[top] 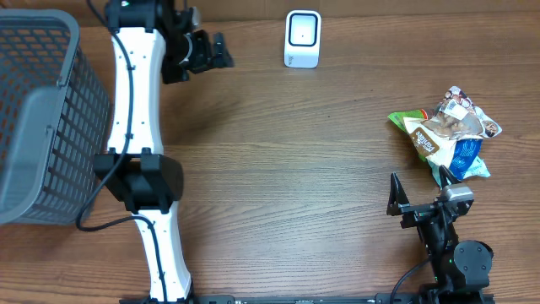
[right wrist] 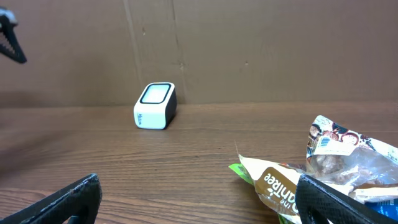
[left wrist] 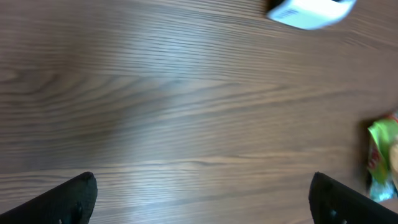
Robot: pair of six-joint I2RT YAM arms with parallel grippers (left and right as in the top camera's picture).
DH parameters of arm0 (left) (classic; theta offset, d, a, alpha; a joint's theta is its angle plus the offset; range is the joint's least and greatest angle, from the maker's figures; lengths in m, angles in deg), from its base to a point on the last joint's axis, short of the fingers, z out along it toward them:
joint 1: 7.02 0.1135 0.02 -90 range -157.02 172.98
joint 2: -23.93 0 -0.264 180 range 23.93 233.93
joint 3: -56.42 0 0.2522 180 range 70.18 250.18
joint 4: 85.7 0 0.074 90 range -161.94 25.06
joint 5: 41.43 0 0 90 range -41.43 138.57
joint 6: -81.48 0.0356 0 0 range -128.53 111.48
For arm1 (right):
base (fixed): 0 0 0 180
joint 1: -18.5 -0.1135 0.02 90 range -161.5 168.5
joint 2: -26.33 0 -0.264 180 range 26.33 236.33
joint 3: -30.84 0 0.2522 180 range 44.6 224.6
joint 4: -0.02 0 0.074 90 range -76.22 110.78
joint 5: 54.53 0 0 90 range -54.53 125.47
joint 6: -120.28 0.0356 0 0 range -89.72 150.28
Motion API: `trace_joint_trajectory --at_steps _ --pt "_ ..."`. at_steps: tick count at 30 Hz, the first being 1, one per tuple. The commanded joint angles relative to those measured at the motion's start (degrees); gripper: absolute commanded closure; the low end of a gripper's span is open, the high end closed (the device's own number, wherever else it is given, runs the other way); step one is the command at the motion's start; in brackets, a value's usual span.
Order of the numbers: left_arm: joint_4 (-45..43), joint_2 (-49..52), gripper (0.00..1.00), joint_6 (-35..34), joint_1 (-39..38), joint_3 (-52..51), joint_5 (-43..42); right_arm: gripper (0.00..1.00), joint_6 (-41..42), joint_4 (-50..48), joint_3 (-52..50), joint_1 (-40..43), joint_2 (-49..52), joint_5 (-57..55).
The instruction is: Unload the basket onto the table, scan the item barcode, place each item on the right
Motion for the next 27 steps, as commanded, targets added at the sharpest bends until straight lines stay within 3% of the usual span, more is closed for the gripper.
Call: trace_joint_trajectory --at_steps 1,3,6,8,13,20,27 --pt "0.0 -11.4 0.0 -0.4 -6.4 0.9 -0.1 0.0 0.4 -0.3 -0.6 -0.3 -0.5 0.2" --pt "0.2 -15.1 0.0 1.8 -8.8 0.9 2.8 0.0 0.4 -0.3 -0.6 -0.3 -0.5 0.2" --pt "0.6 -21.9 0.0 7.2 -11.3 0.9 19.5 0.0 0.4 -0.3 -0.6 -0.3 -0.5 0.2" --pt "2.5 -26.6 0.0 7.7 -12.2 0.9 24.0 0.0 0.4 -0.3 -0.6 -0.3 -0.5 0.2" --pt "4.1 -37.6 0.0 14.8 -10.9 0.9 24.0 0.0 0.4 -0.3 -0.6 -0.3 -0.5 0.2" --pt "3.8 -47.0 0.0 14.5 -2.5 -1.7 19.4 0.0 0.4 -0.3 -0.6 -0.3 -0.5 0.2" --pt "-13.7 -61.2 0.0 20.3 -1.6 -22.8 19.4 0.0 0.4 -0.3 -0.6 -0.3 -0.5 0.2"
